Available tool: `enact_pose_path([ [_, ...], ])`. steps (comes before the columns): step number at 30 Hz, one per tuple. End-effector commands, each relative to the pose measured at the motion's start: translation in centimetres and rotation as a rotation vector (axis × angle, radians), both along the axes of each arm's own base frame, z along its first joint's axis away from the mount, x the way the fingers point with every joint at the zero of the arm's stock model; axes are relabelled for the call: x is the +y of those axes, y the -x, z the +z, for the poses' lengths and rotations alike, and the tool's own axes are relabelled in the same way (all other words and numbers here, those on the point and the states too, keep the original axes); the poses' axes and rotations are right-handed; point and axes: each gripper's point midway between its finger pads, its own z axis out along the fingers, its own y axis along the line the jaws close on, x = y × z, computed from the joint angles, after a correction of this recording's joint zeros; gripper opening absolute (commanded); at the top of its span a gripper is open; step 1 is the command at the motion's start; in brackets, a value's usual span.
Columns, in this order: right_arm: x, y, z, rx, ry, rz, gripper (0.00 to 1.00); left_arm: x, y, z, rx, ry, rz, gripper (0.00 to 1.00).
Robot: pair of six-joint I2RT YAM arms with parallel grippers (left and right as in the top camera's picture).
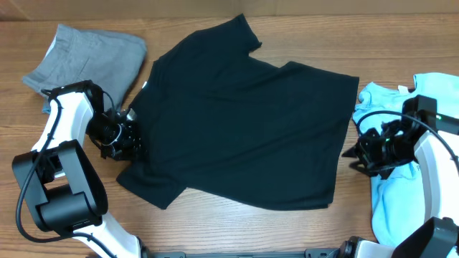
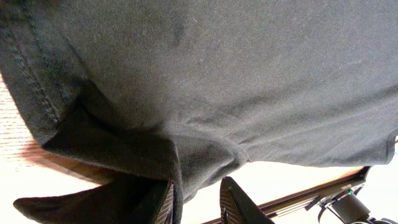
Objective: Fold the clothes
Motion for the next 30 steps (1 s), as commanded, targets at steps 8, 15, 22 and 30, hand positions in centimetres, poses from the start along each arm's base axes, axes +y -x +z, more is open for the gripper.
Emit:
enact_pose_path([
  [8,1.9,0.7,-5.2,-0.053,-0.072,0.02,0.28,-0.7,-1.1,0.8,-0.067,0.036,-0.021,0.27],
  [15,2.9,-1.3,-10.1,-0.098,-0.018,-0.088,0.05,-1.0,-1.4,1.0,-0.081,0.058,-0.018,0.38],
  [22,0.3,-1.6,-14.0,0.014,0.18,-0.27,0.04,-1.7,-1.7,1.4,-0.104,0.107,-0.015,0.49],
  [30,-2.3,-7.7,-12.9,-0.189,0.191,-0.353,0.04,-2.3,-3.1,2.6,-0.17,0.159,-0.027,0.54],
])
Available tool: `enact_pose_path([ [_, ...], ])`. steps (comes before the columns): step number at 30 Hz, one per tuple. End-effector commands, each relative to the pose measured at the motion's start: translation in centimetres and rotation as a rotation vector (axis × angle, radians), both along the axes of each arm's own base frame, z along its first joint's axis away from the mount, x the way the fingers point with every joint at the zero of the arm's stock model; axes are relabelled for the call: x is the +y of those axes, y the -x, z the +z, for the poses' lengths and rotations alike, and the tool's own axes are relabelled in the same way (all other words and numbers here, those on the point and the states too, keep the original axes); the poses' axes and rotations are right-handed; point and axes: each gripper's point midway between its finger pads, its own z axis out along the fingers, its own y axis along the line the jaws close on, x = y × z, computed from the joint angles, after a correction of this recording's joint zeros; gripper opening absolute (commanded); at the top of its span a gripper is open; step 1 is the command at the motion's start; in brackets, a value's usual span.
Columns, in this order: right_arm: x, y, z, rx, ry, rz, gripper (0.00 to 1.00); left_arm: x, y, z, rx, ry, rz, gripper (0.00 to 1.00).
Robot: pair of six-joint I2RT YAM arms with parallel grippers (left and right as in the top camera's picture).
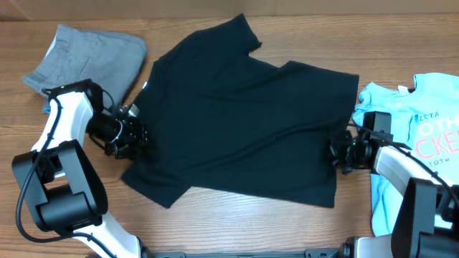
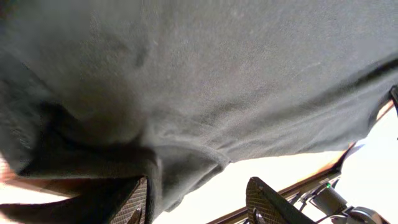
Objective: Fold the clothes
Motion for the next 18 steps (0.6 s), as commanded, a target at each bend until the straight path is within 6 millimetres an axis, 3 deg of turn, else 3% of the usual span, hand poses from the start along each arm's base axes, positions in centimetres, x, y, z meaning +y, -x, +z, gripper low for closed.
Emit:
enact_pose_path([
  [1,-3.5,-1.2,-1.1,-0.01,0.141,-0.037,0.04,-1.2,-2.1,2.2,-0.125,0.083,-0.033,0.55],
  [5,-1.9,-3.9,2.5,-0.144,0.077,0.163,0.16,-2.1,-3.8,3.5,-0.216,0.152,-0.037,0.55],
  [10,-0.4,-3.9,7.6,-0.213,0.002,0.319,0.23,-2.6,-4.7,4.1,-0.273,0.182,-0.059,0.56],
  [14,0.3,-0.6,10.4,-0.123,-0.019,0.343,0.24,-3.2,-4.9,4.0,-0.296,0.177,-0.101,0.55],
  [18,-0.3,5.3,10.1,0.12,0.017,0.31,0.25,-4.1,-4.7,3.8,-0.305,0.165,-0.157,0.52],
])
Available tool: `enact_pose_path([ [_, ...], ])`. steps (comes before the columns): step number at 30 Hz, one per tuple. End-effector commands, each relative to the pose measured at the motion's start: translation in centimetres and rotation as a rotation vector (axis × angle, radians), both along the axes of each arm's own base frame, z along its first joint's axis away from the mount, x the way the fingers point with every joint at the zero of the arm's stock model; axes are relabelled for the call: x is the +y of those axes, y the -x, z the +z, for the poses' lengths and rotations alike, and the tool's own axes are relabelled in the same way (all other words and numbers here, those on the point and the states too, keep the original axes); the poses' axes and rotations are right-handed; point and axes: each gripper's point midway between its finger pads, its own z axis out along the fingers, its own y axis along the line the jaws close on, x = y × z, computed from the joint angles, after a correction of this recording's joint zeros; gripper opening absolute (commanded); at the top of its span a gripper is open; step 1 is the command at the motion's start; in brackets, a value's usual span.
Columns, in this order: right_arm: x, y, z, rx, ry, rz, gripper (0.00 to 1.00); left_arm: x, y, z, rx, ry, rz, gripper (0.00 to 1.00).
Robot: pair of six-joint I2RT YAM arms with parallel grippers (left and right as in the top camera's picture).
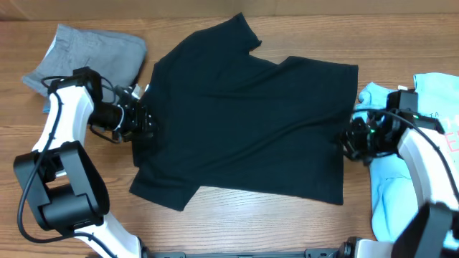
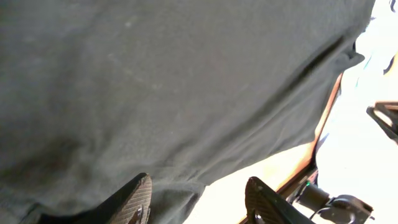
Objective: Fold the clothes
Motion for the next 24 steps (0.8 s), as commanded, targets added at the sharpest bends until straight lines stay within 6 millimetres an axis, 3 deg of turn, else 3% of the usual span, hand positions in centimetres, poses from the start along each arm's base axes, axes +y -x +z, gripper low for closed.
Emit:
enact_pose_path([
  [1,-1.2,2.9,0.3,0.088,0.096,0.017,0.25,-1.3,-0.6,1.1,-0.076,0.007,-0.075,0.52],
  [6,-0.5,7.5,-2.7,0.271,0.078,-0.022,0.28,-2.1,-0.4,1.3,-0.07,0.013,-0.095,0.49],
  [12,0.6,11.3,-6.6,0.397,0.049,-0.11,0.29,-2.0,0.1,2.9,-0.037,0.021,-0.1,0.52],
  [19,0.3,11.2,-9.2,0.373,0.057,-0.21,0.32,-1.9,0.0,6.4,-0.059,0.021,-0.135,0.36],
  [24,-1.9,11.8,-10.0,0.398,0.156,-0.269,0.33,-1.7,-0.2,10.2,-0.14,-0.01,-0.159,0.38],
])
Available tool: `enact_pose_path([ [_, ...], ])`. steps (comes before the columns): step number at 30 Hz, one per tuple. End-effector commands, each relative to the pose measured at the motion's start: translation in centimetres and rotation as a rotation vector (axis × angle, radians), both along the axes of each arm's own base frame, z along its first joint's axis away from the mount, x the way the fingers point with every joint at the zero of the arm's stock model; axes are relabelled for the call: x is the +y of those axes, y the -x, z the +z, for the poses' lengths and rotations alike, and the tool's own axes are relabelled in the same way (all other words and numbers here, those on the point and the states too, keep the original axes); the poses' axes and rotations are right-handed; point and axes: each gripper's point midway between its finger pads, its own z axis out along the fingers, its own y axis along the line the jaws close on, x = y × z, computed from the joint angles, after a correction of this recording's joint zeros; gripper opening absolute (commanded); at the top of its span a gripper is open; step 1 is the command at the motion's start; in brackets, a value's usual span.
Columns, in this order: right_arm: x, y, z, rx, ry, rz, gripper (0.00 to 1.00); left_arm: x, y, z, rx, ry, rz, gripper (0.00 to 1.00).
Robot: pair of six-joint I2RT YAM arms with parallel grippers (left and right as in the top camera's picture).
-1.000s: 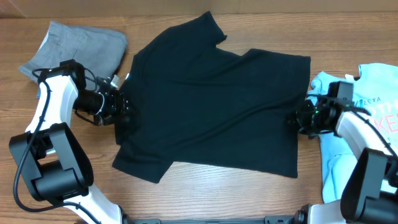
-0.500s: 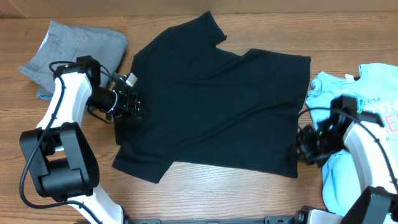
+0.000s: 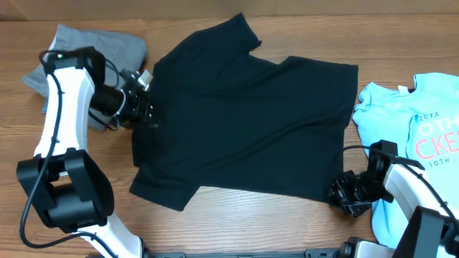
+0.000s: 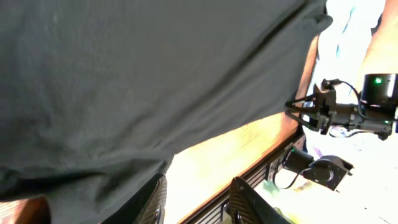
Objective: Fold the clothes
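Observation:
A black T-shirt (image 3: 244,122) lies spread flat across the middle of the table. My left gripper (image 3: 141,109) is at the shirt's left edge. In the left wrist view this gripper (image 4: 200,182) is open. The black cloth (image 4: 137,74) lies against its left finger (image 4: 155,198), and bare table shows in the gap. My right gripper (image 3: 345,193) is low at the shirt's near right corner. The overhead view does not show how its jaws stand.
A grey garment (image 3: 107,50) lies folded at the far left, behind my left arm. A light blue printed T-shirt (image 3: 412,115) lies at the right edge, partly under my right arm. The wooden table (image 3: 237,226) ends just in front of the shirt's hem.
My left gripper is slightly farther back along the shirt's left edge. My right gripper has gone from the middle of the right hem to the near right corner. The shirt lies as before.
At first my left gripper was at the shirt's near left edge, fingers close together around cloth, and my right was off the shirt. Then the right reached the right hem and the left fingers stood wider. The shirt then lay shifted rightward, with both grippers at its sides.

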Motion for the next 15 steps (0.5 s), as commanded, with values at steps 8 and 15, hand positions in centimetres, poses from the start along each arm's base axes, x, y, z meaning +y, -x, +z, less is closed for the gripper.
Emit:
enact_pose_path([
  [8,-2.7,1.1,-0.8,0.045,0.116,-0.032,0.04,1.4,1.4,7.8,-0.258,-0.153,-0.029,0.35],
  [15,-1.5,-1.3,1.6,-0.064,0.023,0.015,0.04,1.4,2.9,10.3,-0.317,-0.185,0.013,0.4],
])
